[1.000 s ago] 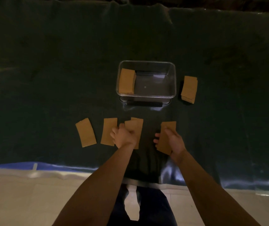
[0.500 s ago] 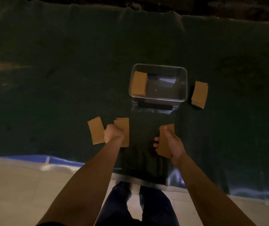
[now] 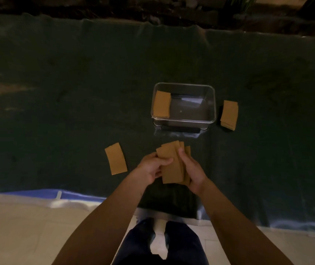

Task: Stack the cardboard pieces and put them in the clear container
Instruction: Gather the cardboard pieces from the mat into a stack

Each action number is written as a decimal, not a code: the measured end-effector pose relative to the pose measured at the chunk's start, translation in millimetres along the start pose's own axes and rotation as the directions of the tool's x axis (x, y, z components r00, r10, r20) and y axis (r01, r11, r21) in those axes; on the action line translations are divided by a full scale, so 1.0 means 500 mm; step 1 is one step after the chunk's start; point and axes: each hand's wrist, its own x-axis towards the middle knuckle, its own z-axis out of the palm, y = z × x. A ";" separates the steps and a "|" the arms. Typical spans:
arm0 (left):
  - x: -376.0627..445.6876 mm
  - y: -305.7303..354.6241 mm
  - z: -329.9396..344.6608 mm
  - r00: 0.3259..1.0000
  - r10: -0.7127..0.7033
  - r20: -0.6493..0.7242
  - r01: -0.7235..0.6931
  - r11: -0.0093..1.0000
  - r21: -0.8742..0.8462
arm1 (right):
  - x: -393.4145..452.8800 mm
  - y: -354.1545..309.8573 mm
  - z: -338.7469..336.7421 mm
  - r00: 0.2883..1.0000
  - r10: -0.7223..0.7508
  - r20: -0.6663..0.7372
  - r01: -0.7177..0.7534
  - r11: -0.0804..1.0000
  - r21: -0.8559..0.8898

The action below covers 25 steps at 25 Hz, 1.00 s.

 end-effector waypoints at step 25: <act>-0.043 0.022 -0.026 0.906 0.422 0.013 -0.415 0.885 0.210 | -0.066 -0.021 0.120 0.982 0.001 0.187 0.050 0.963 -0.265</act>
